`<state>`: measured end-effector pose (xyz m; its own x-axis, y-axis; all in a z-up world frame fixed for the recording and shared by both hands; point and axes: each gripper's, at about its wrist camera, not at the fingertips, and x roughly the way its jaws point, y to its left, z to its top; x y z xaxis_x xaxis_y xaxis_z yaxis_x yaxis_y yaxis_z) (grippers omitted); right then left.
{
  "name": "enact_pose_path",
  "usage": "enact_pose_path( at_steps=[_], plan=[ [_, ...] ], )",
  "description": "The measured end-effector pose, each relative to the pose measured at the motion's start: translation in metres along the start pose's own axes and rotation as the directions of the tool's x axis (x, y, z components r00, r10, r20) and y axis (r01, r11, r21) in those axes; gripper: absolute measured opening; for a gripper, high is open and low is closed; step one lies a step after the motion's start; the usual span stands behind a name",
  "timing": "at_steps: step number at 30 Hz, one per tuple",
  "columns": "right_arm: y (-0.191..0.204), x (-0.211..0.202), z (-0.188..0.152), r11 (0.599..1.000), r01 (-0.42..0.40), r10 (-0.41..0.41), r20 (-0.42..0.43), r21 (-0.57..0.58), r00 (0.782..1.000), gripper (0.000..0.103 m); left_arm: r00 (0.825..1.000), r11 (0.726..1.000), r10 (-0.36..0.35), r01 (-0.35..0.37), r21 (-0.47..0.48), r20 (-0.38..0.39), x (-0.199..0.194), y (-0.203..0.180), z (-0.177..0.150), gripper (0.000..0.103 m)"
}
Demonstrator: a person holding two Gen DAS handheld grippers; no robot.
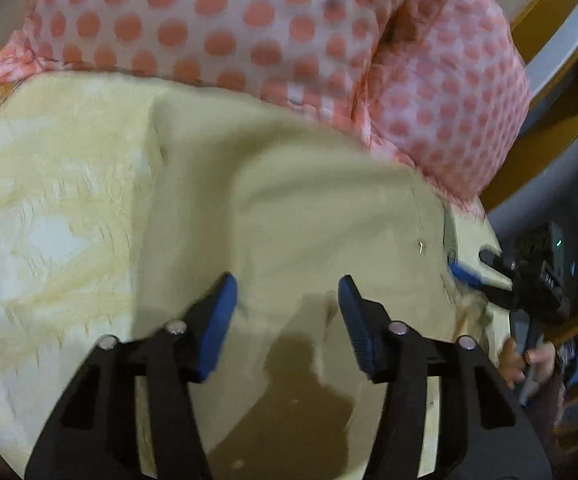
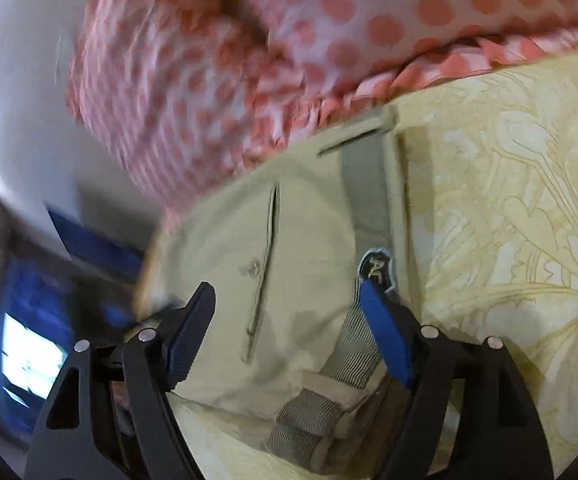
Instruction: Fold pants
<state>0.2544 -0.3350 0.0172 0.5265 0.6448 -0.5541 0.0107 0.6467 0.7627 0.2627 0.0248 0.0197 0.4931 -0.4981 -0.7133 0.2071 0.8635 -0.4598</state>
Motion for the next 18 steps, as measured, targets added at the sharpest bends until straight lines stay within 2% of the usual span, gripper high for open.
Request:
enact_pose_path(
  at_steps=[1, 2, 4, 5, 6, 7, 9, 10, 13, 16, 18],
  plan=[
    [0.005, -0.004, -0.002, 0.999, 0.047, -0.047, 0.008, 0.000, 0.999, 0.076, 1.000, 1.000, 0.019, -0.019, -0.007, -0.007, -0.002, -0.001, 0.000, 0.051],
    [0.017, -0.012, -0.010, 0.990, 0.137, -0.136, 0.038, -0.042, 0.990, 0.078, 0.999, 0.998, 0.054, -0.053, -0.020, 0.003, -0.010, -0.004, -0.004, 0.052],
    [0.048, -0.028, -0.037, 0.948, 0.266, -0.248, 0.118, -0.172, 0.961, 0.096, 0.995, 0.996, 0.086, -0.087, 0.014, 0.054, -0.034, -0.016, -0.015, 0.065],
    [0.055, -0.036, -0.052, 0.931, 0.297, -0.271, 0.146, -0.212, 0.952, 0.100, 0.987, 0.991, 0.119, -0.124, 0.051, 0.106, -0.053, -0.026, -0.029, 0.071],
    [0.061, -0.044, -0.067, 0.912, 0.326, -0.290, 0.172, -0.247, 0.941, 0.102, 0.979, 0.985, 0.148, -0.159, 0.070, 0.142, -0.064, -0.035, -0.041, 0.084],
    [0.070, -0.046, -0.084, 0.892, 0.358, -0.310, 0.200, -0.277, 0.929, 0.102, 0.968, 0.977, 0.181, -0.197, 0.085, 0.172, -0.075, -0.041, -0.053, 0.091],
    [0.082, -0.046, -0.124, 0.840, 0.429, -0.363, 0.244, -0.332, 0.899, 0.102, 0.945, 0.956, 0.248, -0.275, 0.106, 0.212, -0.094, -0.055, -0.085, 0.098],
    [0.084, -0.043, -0.141, 0.824, 0.438, -0.367, 0.252, -0.359, 0.896, 0.102, 0.936, 0.948, 0.272, -0.301, 0.108, 0.223, -0.099, -0.059, -0.100, 0.101],
    [0.085, -0.028, -0.180, 0.791, 0.471, -0.390, 0.272, -0.389, 0.880, 0.102, 0.920, 0.933, 0.295, -0.336, 0.129, 0.259, -0.109, -0.066, -0.145, 0.101],
    [0.084, -0.015, -0.201, 0.735, 0.556, -0.453, 0.327, -0.389, 0.829, 0.102, 0.892, 0.903, 0.343, -0.400, 0.159, 0.294, -0.104, -0.072, -0.168, 0.101],
    [0.085, -0.013, -0.208, 0.720, 0.569, -0.463, 0.335, -0.397, 0.820, 0.102, 0.888, 0.892, 0.357, -0.416, 0.175, 0.291, -0.097, -0.073, -0.175, 0.101]
  ],
)
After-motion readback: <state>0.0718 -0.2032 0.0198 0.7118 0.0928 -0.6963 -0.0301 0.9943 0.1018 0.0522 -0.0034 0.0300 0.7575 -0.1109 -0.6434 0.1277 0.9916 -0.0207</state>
